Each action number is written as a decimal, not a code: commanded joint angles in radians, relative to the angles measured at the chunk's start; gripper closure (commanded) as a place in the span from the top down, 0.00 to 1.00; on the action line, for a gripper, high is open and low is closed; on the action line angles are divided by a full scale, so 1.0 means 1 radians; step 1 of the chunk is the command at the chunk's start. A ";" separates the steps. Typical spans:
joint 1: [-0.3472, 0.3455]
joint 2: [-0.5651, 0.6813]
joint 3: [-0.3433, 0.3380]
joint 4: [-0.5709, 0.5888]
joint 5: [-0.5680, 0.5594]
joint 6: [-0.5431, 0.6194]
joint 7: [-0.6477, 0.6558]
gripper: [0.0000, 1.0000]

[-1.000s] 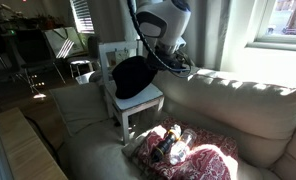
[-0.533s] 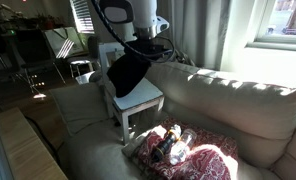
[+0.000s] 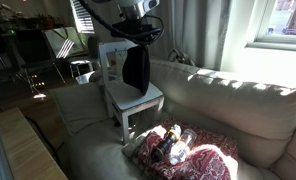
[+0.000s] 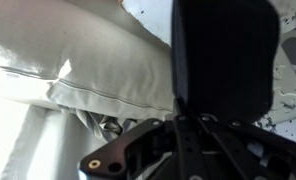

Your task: Place the black hat on the chair seat and then turn it upside down

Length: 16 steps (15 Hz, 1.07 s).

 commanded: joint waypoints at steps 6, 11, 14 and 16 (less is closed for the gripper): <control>0.050 0.044 0.119 -0.020 0.299 0.244 -0.326 0.01; 0.075 0.102 0.149 0.020 0.445 0.283 -0.506 0.01; 0.085 0.134 0.148 0.003 0.462 0.255 -0.533 0.01; 0.088 0.155 0.153 -0.014 0.453 0.237 -0.541 0.01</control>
